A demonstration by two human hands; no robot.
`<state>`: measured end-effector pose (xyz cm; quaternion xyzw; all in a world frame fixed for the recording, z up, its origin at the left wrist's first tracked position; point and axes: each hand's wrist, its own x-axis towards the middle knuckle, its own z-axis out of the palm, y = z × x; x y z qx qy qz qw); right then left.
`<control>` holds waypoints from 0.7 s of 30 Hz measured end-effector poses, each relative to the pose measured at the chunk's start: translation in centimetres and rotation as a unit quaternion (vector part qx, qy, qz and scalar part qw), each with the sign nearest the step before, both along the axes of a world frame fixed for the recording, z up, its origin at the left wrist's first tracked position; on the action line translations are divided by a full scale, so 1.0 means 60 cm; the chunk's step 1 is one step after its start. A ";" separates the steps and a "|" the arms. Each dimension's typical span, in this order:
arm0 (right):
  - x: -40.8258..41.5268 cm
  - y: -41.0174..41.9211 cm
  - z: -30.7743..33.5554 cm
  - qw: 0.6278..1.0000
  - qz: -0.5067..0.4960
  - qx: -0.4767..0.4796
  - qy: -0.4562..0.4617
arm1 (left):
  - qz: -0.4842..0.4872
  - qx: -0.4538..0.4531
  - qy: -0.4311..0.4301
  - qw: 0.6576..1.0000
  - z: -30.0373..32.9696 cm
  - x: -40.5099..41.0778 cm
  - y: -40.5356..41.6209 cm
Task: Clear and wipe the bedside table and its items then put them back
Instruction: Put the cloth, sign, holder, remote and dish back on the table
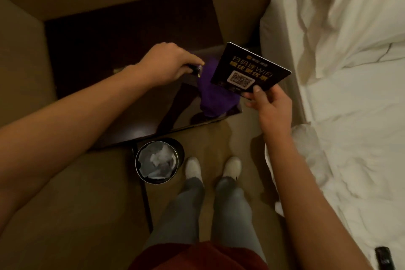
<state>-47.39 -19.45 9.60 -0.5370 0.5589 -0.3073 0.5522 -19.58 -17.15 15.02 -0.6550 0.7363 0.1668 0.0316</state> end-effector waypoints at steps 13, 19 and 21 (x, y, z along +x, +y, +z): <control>0.199 -0.142 -0.053 0.993 0.115 0.022 0.000 | 0.122 -0.028 -0.014 0.992 -0.033 0.182 -0.042; 0.259 -0.186 -0.057 0.987 0.155 0.028 -0.011 | 0.150 -0.035 -0.018 0.988 -0.032 0.232 -0.047; 0.292 -0.198 -0.058 0.985 0.171 0.030 -0.018 | 0.178 -0.036 -0.029 0.983 -0.029 0.266 -0.042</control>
